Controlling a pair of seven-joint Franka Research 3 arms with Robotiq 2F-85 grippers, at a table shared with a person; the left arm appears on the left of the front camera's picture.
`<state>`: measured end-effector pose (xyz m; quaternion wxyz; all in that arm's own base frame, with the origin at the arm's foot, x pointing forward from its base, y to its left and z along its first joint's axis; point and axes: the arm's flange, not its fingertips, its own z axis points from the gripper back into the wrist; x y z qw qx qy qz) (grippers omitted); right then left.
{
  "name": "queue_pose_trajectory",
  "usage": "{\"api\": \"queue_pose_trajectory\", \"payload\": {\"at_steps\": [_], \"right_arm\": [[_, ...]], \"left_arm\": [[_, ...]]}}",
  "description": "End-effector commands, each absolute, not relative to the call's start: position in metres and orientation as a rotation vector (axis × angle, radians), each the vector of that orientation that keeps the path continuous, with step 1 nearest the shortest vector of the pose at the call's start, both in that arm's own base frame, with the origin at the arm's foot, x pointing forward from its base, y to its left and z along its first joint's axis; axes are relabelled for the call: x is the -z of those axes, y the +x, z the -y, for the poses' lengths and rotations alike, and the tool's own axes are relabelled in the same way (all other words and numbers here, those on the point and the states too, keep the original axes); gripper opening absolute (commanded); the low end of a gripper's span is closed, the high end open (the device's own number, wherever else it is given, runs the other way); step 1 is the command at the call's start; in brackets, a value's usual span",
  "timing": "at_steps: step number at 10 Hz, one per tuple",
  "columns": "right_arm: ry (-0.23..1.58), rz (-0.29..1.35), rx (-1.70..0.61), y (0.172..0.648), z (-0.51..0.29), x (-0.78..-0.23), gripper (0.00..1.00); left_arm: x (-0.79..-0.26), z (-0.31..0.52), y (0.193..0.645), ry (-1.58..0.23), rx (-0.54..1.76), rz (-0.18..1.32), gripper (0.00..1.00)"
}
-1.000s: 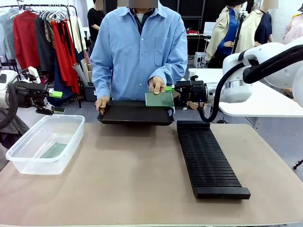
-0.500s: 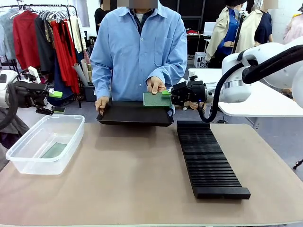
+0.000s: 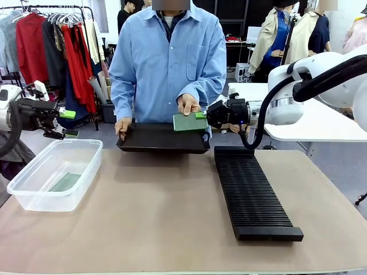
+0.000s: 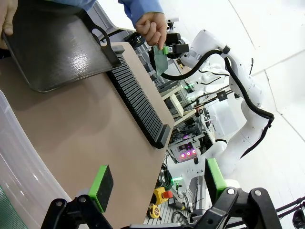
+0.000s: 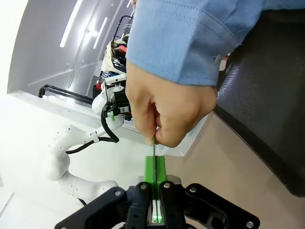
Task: Sort PCBs into racks and boxes based on the side picked up.
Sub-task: Pick up the Blank PCB handed by the Human.
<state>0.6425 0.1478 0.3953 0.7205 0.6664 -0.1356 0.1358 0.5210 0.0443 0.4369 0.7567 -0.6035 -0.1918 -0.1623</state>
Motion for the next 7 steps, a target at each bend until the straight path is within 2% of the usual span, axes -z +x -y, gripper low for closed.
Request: {"api": "queue_pose_trajectory", "payload": {"at_steps": [1,7], "right_arm": [[1.477,0.271,-0.267,0.6477,-0.1578,-0.3949,0.00],[1.474,0.289,-0.292,0.6423,-0.1494,-0.3937,0.00]], "left_arm": [[-0.4392,-0.0448,0.5208,-1.315,0.355,0.423,1.00],[-0.4392,-0.0448,0.5208,-1.315,0.355,0.423,1.00]]}}
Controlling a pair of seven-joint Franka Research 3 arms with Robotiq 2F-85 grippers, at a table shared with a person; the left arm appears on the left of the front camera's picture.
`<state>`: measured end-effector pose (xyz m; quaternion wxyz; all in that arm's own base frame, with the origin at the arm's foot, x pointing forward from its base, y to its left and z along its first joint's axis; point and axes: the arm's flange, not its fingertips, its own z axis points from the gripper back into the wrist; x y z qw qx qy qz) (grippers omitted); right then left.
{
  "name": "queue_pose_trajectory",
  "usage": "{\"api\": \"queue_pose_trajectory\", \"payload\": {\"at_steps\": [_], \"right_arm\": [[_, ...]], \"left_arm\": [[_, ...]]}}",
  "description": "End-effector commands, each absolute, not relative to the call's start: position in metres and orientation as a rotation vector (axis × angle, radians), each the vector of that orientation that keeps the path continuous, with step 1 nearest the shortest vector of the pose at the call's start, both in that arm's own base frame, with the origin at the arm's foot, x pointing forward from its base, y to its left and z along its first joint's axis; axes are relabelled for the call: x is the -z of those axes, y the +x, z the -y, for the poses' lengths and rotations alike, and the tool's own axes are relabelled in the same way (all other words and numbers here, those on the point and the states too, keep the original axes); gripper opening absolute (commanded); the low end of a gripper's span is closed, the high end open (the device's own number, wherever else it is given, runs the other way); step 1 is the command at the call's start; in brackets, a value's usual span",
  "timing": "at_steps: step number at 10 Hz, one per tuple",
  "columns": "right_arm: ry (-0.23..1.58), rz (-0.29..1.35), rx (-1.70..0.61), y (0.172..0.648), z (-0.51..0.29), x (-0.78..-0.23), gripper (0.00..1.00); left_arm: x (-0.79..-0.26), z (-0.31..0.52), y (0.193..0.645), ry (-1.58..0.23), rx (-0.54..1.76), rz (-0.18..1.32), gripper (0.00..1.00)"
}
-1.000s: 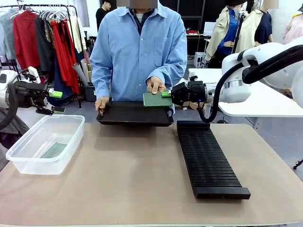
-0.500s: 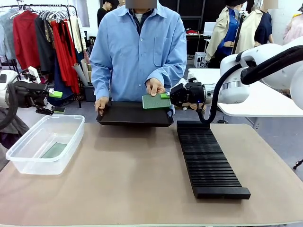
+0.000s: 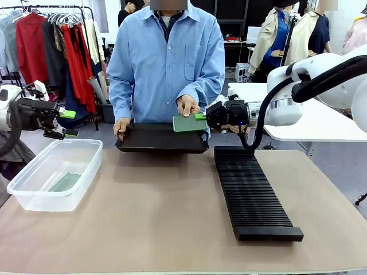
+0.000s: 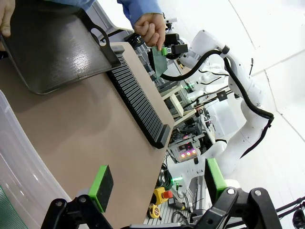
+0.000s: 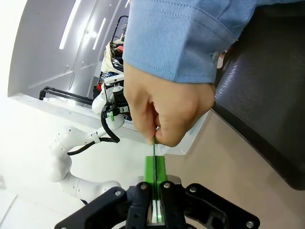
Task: Sort PCBs into racks and boxes based on the side picked up.
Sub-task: Pick up the Blank PCB handed by the Human, then if the short side of the Blank PCB is picked up, insert it into the PCB Rack ; if the long side is picked up, place it in the Organizing box.
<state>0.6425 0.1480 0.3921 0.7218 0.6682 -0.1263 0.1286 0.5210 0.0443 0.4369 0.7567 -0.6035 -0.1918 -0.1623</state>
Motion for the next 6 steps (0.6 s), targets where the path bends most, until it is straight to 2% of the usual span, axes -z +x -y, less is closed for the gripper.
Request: {"api": "queue_pose_trajectory", "payload": {"at_steps": [1,6], "right_arm": [[1.474,0.289,-0.292,0.6423,-0.1494,-0.3937,0.00],[1.474,0.289,-0.292,0.6423,-0.1494,-0.3937,0.00]], "left_arm": [[-0.4392,-0.0448,0.5208,-1.315,0.355,0.423,1.00],[-0.4392,-0.0448,0.5208,-1.315,0.355,0.423,1.00]]}}
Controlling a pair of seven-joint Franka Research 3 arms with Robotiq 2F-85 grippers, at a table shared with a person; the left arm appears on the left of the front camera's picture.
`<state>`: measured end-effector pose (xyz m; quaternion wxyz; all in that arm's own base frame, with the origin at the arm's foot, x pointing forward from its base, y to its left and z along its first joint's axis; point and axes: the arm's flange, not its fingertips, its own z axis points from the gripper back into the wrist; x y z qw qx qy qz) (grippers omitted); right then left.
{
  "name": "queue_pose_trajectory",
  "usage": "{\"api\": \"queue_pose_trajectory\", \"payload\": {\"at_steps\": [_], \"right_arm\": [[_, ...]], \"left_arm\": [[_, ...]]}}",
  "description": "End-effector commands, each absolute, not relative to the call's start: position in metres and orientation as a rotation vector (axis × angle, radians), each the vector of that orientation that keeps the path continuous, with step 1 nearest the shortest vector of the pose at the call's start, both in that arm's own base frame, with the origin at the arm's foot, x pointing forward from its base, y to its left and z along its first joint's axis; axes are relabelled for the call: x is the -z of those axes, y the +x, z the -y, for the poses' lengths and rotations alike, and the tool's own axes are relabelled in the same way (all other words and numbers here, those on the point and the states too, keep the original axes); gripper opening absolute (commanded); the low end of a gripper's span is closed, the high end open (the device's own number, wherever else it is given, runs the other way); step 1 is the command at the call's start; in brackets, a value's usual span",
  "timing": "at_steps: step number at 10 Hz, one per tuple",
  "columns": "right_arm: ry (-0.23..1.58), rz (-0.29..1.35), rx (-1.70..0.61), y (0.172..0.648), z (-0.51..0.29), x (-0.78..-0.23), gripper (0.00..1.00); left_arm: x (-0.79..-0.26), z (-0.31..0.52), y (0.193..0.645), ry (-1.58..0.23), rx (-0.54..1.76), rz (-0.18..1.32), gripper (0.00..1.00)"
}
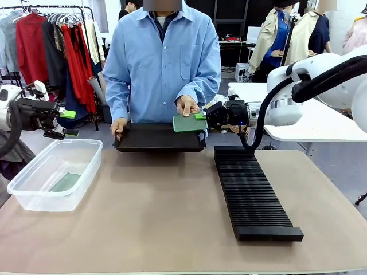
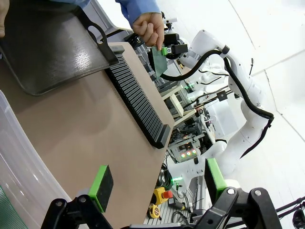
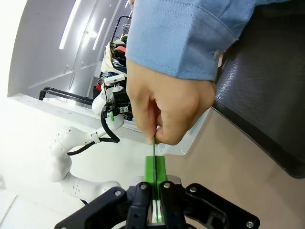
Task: Sort PCBs into racks and boxes based on the side picked up.
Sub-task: If the short side of the Blank PCB is picked up, insert it into the PCB Rack ; if the long side is picked up, place it in the Organizing box.
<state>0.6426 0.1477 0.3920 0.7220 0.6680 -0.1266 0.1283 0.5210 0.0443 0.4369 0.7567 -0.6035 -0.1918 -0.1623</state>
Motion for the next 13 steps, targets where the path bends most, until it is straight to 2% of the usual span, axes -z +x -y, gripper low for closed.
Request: {"api": "queue_pose_trajectory", "payload": {"at_steps": [1,13], "right_arm": [[1.474,0.289,-0.292,0.6423,-0.1494,-0.3937,0.00],[1.474,0.289,-0.292,0.6423,-0.1494,-0.3937,0.00]], "left_arm": [[-0.4392,-0.0448,0.5208,-1.315,0.355,0.423,1.00],[-0.4392,-0.0448,0.5208,-1.315,0.355,0.423,1.00]]}}
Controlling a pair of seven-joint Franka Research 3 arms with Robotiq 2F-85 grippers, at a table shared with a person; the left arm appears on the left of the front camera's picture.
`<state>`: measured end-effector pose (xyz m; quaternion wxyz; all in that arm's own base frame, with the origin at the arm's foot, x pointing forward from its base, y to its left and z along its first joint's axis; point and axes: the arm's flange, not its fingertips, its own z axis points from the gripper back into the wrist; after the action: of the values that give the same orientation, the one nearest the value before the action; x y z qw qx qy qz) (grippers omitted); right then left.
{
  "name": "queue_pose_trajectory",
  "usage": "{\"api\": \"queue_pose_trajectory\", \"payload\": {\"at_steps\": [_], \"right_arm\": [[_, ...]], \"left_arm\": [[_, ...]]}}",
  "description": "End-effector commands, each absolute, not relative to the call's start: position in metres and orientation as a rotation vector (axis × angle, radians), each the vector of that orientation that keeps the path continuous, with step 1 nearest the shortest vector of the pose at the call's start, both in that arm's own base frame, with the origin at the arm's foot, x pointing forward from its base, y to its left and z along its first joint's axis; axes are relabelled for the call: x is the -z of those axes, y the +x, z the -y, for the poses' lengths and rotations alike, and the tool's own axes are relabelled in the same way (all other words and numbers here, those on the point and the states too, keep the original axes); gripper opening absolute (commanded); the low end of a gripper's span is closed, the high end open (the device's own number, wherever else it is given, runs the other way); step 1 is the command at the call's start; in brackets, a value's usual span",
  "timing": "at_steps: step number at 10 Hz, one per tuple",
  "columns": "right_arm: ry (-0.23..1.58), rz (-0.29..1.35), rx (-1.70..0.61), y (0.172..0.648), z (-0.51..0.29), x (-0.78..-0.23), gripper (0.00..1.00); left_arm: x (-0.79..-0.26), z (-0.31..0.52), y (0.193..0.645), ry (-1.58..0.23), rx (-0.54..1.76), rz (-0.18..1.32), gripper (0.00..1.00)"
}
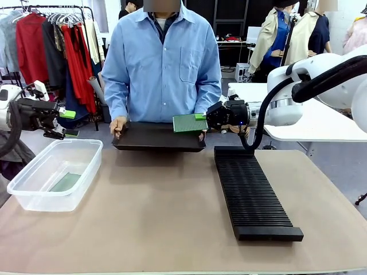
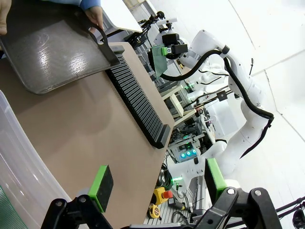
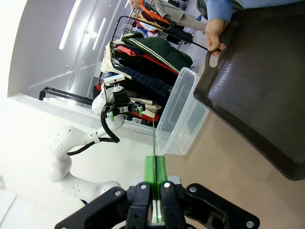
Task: Sort PCBs into racks and boxes based on the side picked up.
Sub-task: If the short side of the Blank PCB is picked up, insert it into the PCB Rack ; if the long side is picked up, place it in the Organizing box.
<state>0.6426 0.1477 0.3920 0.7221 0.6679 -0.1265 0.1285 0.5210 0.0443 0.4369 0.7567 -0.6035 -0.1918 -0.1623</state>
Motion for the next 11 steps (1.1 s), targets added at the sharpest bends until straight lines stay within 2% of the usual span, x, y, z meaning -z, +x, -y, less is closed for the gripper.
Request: {"api": "queue_pose_trajectory", "payload": {"at_steps": [1,6,11], "right_arm": [[1.474,0.289,-0.292,0.642,-0.149,-0.394,0.00],[1.562,0.378,-0.395,0.616,-0.091,-0.416,0.00],[1.514,0.413,-0.517,0.571,-0.003,-0.414,0.00]], "left_arm": [[-0.439,-0.045,0.521,-1.315,0.355,0.423,1.00],[-0.439,-0.045,0.521,-1.315,0.355,0.423,1.00],[-0.439,-0.045,0.521,-1.315,0.355,0.423,1.00]]}}
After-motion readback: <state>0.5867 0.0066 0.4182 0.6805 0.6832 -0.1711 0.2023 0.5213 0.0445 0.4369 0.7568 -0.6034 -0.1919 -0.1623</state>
